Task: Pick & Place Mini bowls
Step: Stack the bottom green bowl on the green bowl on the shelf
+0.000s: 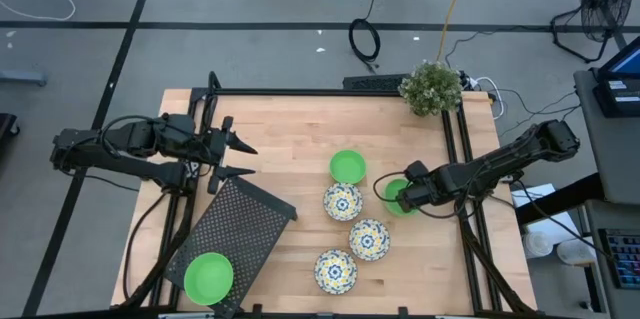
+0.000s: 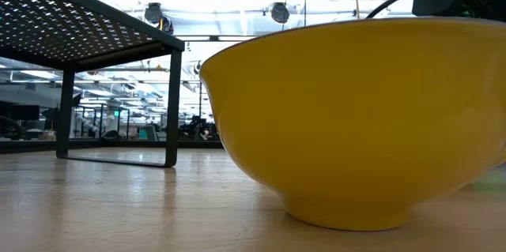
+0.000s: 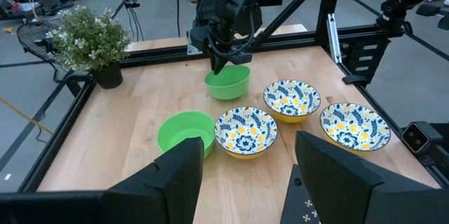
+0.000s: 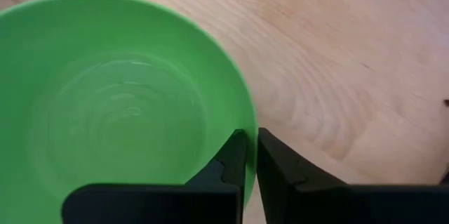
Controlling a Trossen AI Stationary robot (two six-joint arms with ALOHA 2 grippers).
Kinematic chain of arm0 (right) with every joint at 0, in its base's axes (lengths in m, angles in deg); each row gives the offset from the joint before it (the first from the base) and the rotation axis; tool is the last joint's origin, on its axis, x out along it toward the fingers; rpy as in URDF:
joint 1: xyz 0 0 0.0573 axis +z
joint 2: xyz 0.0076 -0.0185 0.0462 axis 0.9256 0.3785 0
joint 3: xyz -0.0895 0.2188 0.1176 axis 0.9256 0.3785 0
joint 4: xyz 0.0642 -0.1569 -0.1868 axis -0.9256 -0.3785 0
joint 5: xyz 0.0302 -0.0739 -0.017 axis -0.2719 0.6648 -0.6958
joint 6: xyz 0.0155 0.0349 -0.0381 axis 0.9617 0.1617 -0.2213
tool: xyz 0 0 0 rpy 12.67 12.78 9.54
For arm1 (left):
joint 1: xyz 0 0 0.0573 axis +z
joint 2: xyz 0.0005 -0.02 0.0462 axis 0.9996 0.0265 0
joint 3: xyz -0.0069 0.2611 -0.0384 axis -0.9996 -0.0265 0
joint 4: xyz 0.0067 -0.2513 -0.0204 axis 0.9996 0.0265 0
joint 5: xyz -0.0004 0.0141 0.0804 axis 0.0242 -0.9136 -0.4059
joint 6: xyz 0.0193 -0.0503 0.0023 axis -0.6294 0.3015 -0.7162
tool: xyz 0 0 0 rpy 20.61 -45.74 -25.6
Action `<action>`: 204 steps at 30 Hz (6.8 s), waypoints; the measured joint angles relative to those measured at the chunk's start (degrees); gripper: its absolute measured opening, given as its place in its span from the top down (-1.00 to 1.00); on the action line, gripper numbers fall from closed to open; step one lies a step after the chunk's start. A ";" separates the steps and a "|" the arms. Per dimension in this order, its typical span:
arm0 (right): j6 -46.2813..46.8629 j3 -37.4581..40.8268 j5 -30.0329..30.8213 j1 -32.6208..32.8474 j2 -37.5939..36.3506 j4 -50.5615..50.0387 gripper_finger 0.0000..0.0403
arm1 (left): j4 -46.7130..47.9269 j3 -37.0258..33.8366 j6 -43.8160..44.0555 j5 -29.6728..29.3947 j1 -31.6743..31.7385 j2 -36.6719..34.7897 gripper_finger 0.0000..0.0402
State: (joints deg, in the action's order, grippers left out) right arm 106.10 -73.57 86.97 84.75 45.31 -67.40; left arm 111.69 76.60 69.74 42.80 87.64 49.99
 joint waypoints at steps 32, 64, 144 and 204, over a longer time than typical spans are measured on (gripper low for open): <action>-14.82 0.26 25.89 -0.02 -8.83 12.83 1.00 | 0.00 0.00 -0.02 0.00 0.00 0.00 -0.14; -63.41 0.15 54.99 -9.15 -8.85 53.90 1.00 | -0.74 0.00 1.31 0.00 0.00 0.00 -0.14; -115.59 8.35 34.47 -24.53 0.20 128.98 1.00 | -27.72 -0.09 -11.70 -24.67 -0.27 19.00 -0.14; -121.10 0.39 23.98 -16.87 11.74 134.25 1.00 | -74.30 6.38 -34.97 -58.69 -2.76 47.23 -0.14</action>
State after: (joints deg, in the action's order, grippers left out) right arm -15.00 -73.18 110.95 67.88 57.05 66.84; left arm 37.39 82.98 34.77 -15.88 84.88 97.22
